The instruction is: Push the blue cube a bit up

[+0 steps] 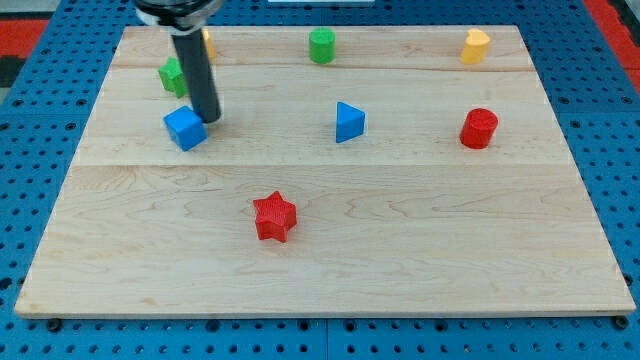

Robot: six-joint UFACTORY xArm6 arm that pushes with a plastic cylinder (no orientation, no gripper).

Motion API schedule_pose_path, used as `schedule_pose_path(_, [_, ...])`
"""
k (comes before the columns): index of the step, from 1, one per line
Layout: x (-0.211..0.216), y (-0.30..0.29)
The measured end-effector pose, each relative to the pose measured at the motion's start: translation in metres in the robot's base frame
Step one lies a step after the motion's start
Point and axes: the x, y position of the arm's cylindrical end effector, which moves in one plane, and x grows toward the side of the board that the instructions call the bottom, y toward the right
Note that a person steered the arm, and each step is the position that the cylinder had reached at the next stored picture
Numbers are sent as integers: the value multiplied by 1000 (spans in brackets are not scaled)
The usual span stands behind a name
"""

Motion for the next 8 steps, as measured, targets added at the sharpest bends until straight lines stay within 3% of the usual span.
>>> schedule_pose_path(1, [0,-23])
schedule_pose_path(2, [2,50])
schedule_pose_path(3, [41,65])
schedule_pose_path(4, [75,31])
schedule_pose_path(5, [78,-35])
schedule_pose_path(8, [56,-32])
